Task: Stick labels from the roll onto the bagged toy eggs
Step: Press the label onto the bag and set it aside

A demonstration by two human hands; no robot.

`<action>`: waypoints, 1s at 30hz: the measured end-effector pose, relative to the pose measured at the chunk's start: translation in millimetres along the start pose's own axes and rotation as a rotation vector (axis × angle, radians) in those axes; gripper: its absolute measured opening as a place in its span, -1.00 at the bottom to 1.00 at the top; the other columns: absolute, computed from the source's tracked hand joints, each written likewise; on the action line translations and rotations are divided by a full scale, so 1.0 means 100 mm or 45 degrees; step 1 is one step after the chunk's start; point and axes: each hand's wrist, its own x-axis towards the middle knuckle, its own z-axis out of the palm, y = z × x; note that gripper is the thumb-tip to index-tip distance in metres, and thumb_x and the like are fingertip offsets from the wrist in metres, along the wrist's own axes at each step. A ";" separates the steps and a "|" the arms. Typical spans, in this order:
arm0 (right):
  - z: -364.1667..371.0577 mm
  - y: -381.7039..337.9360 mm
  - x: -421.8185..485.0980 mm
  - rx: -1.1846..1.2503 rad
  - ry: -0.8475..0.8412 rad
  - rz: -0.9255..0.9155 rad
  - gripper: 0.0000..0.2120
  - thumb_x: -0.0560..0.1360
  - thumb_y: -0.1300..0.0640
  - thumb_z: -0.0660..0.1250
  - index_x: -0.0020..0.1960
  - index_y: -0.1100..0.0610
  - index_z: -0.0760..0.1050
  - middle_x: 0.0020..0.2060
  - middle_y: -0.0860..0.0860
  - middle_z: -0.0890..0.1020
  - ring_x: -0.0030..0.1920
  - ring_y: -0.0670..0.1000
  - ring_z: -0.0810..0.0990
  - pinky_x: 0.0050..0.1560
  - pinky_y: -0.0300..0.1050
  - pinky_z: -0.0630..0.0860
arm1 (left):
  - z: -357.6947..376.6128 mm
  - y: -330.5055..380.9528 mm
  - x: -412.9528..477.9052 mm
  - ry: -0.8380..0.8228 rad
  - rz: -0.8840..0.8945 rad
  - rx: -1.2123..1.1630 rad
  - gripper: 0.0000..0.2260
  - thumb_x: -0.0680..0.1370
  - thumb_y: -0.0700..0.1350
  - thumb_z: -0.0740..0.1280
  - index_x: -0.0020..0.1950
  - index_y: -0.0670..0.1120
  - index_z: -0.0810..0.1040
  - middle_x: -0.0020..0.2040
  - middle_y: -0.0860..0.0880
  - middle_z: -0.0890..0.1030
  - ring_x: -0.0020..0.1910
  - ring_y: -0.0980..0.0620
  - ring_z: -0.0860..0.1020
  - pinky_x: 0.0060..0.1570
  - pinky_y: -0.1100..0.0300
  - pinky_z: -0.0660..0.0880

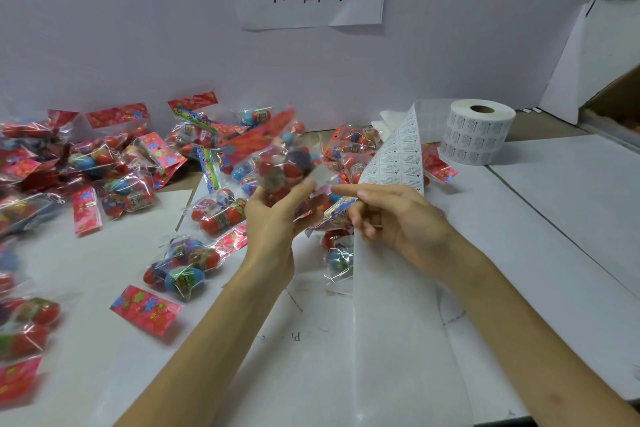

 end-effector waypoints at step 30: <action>0.05 0.01 -0.04 -0.535 0.499 -0.516 -0.87 0.53 0.15 0.48 -0.16 0.07 0.57 -0.29 -0.13 0.65 -0.26 -0.03 0.69 -0.21 -0.20 0.57 | 0.07 0.00 -0.12 -0.371 -0.004 0.177 -0.67 0.45 -0.26 0.52 0.20 -0.21 0.60 -0.01 -0.28 0.72 -0.11 -0.26 0.74 -0.13 0.08 0.67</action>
